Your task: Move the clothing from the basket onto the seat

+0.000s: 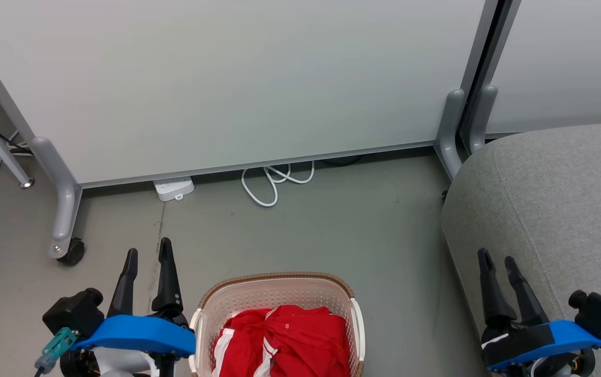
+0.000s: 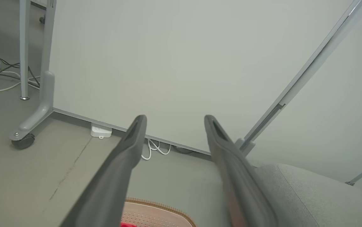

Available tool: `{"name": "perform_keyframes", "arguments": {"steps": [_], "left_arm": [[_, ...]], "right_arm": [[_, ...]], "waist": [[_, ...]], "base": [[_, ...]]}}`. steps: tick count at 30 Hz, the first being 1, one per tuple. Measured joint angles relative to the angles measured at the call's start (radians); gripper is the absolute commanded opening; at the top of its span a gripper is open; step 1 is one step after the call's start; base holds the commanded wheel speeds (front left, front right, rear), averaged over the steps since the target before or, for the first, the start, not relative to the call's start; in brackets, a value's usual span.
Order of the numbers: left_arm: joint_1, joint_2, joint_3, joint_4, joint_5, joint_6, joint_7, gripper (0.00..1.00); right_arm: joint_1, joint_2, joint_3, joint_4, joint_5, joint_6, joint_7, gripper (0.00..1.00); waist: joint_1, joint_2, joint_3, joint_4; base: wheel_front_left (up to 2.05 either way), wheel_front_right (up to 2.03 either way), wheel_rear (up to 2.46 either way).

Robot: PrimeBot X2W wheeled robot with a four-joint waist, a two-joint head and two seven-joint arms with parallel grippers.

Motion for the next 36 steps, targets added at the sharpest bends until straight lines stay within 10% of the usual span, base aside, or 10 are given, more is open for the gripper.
{"name": "perform_keyframes", "arguments": {"steps": [36], "left_arm": [[0.002, 0.003, -0.062, 0.048, 0.345, 0.008, -0.083, 1.00]], "right_arm": [[0.012, 0.000, 0.026, 0.038, -0.347, 0.000, -0.082, 1.00]], "waist": [[0.0000, 0.0000, -0.010, 0.012]], "base": [[0.00, 0.00, 0.00]]}}
